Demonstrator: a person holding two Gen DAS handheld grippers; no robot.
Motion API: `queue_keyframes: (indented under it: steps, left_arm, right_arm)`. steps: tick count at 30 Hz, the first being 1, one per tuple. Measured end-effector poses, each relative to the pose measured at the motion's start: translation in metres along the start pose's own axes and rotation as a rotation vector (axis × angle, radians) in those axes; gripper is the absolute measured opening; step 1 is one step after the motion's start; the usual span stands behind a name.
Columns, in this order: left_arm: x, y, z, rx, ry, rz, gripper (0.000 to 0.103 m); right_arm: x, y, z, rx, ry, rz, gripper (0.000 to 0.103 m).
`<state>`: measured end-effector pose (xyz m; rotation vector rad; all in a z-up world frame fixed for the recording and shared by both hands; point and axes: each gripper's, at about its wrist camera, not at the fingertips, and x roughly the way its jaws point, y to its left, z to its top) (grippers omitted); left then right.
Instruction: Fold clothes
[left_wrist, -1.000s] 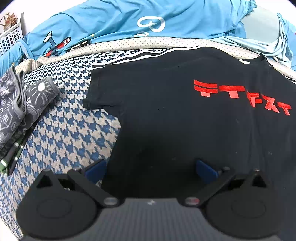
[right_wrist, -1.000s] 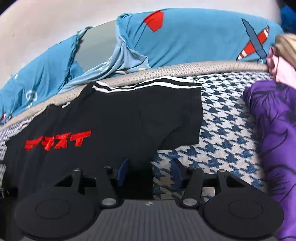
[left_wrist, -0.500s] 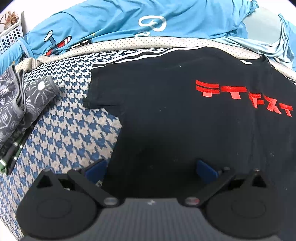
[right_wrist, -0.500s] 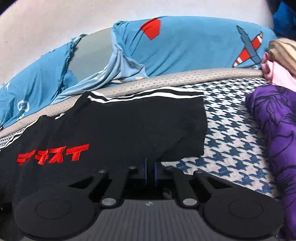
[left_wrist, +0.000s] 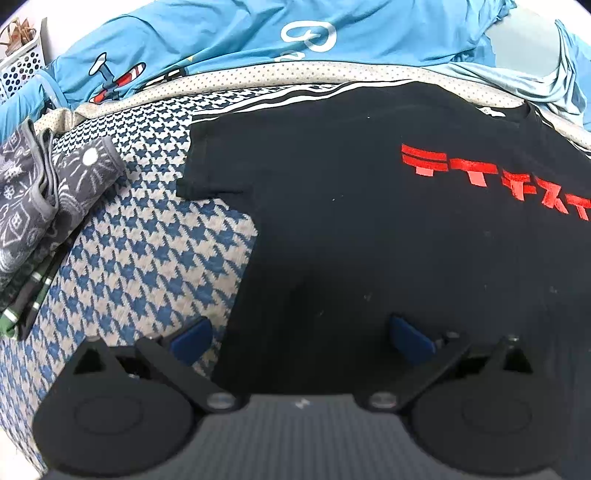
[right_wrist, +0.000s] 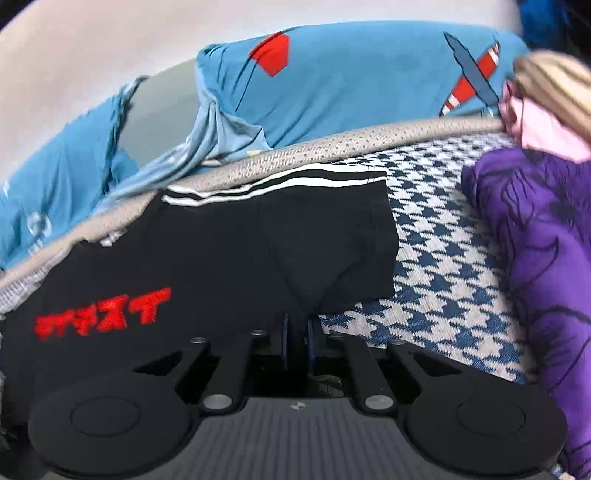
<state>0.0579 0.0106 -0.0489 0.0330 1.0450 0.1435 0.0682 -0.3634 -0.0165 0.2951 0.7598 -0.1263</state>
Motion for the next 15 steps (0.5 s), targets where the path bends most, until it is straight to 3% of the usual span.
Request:
queue_keyframes:
  steps: [3,12,15]
  left_arm:
    - [-0.003,-0.002,0.001,0.001,-0.011,-0.001,0.103]
    - [-0.012,-0.02,0.005,0.036,-0.081,0.001,0.103]
    - [-0.011,-0.022,0.006,0.034,-0.079,-0.004,0.103]
  right_arm:
    - [-0.005,-0.01,0.005,0.044,-0.001,0.027,0.02]
    - [0.001,-0.047,0.013,0.198,-0.04,-0.02,0.022]
    - [0.005,-0.053,0.016,0.215,-0.063,-0.024,0.028]
